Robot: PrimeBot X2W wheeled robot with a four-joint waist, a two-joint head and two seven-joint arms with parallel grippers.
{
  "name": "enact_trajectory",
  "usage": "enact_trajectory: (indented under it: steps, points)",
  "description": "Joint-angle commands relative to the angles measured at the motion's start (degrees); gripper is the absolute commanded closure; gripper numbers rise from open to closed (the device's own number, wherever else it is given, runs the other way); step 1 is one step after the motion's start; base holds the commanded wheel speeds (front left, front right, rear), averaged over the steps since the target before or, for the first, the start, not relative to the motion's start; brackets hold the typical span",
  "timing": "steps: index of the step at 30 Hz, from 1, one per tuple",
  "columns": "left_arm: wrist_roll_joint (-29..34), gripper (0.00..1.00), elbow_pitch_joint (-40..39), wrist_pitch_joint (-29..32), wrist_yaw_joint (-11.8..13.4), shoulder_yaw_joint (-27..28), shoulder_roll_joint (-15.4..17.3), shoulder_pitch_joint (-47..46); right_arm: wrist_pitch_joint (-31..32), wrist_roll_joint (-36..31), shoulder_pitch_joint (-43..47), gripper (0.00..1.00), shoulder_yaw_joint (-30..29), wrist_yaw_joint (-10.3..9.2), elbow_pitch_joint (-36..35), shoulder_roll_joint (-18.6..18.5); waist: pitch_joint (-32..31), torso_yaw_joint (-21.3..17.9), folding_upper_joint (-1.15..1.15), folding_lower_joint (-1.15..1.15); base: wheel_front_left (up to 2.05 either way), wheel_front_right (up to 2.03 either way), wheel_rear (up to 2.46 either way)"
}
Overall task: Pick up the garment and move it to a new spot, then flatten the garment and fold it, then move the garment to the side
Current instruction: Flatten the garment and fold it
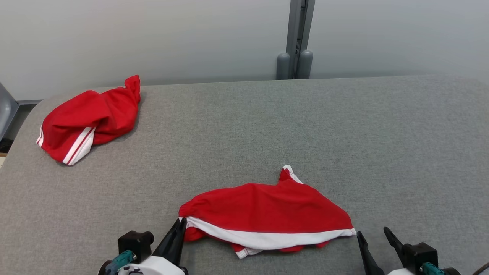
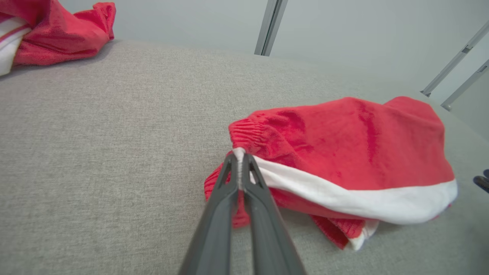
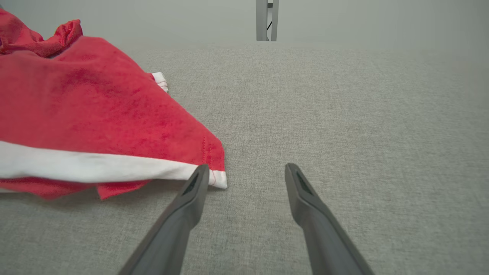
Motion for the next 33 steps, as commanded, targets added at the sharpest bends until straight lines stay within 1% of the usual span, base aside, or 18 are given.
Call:
enact_trajectory:
  steps: [1, 6, 15, 17, 18, 20, 23, 25, 26, 27, 30, 33]
  points:
    - [0.1, 1.0, -0.1, -0.1, 0.3, 0.4, 0.5, 0.1, -0.2, 0.3, -0.8, 0.0, 0.0, 0.01, 0.4, -0.3, 0.1, 0.1, 0.0, 0.0, 0.0, 0.0, 0.0]
    - [-0.3, 1.0, 0.3, -0.2, 1.2, 0.9, 1.0, 0.6, -0.3, 2.2, -3.1, 0.0, 2.4, 0.01, 3.4, -0.3, 0.4, 0.6, 0.0, 0.0, 0.0, 0.0, 0.0]
    - [-0.7, 1.0, 1.3, -0.6, 1.4, 0.9, 1.0, -0.4, -0.3, 5.2, -5.3, 0.0, 7.6, 0.01, 6.5, -0.3, 1.2, 1.1, 0.0, 0.0, 0.0, 0.0, 0.0]
    - [-0.8, 1.0, 1.5, -0.6, 1.4, 0.9, 1.1, -0.6, -0.3, 5.7, -5.8, 0.05, 8.4, 0.01, 7.2, -0.3, 1.4, 1.1, 0.0, 0.0, 0.0, 0.0, 0.0]
    - [-0.8, 1.0, 1.5, -0.8, 1.5, 0.9, 1.1, -0.9, -0.3, 6.3, -6.4, 0.12, 9.3, 0.01, 8.2, -0.3, 1.7, 1.0, 0.0, 0.0, 0.0, 0.0, 0.0]
    - [-0.9, 1.0, 1.6, -0.9, 1.6, 0.9, 1.2, -1.0, -0.3, 6.7, -7.1, 0.21, 10.1, 0.01, 9.2, -0.3, 1.9, 1.0, 0.0, 0.0, 0.0, 0.0, 0.0]
    - [-0.9, 1.0, 1.7, -0.9, 1.5, 0.8, 1.3, -1.3, -0.3, 7.4, -8.0, 0.5, 11.5, 0.01, 10.8, -0.3, 2.2, 1.0, 0.0, 0.0, 0.0, 0.0, 0.0]
    - [-0.9, 1.0, 1.7, -1.0, 1.5, 0.7, 1.3, -1.6, -0.2, 8.2, -8.3, 0.6, 12.4, 0.01, 11.7, -0.3, 2.3, 1.1, 0.0, 0.0, 0.0, 0.0, 0.0]
    - [-0.9, 1.0, 1.8, -1.0, 1.5, 0.7, 1.3, -1.6, -0.2, 8.5, -8.4, 0.62, 12.7, 0.01, 12.0, -0.3, 2.4, 1.1, 0.0, 0.0, 0.0, 0.0, 0.0]
    - [-0.9, 1.0, 1.8, -1.1, 1.5, 0.7, 1.4, -1.6, -0.2, 8.9, -8.5, 0.66, 12.9, 0.01, 12.3, -0.3, 2.4, 1.1, 0.0, 0.0, 0.0, 0.0, 0.0]
    - [-1.0, 1.0, 1.8, -1.1, 1.6, 0.6, 1.5, -1.7, -0.2, 9.6, -9.1, 1.0, 13.0, 0.01, 12.4, -0.3, 2.6, 0.9, 0.0, 0.0, 0.0, 0.0, 0.0]
    - [-1.1, 1.0, 1.6, -1.3, 1.7, 0.7, 1.6, -1.7, -0.2, 9.7, -9.1, 1.0, 12.5, 0.01, 11.1, -0.3, 2.6, 0.7, 0.0, 0.0, 0.0, 0.0, 0.0]
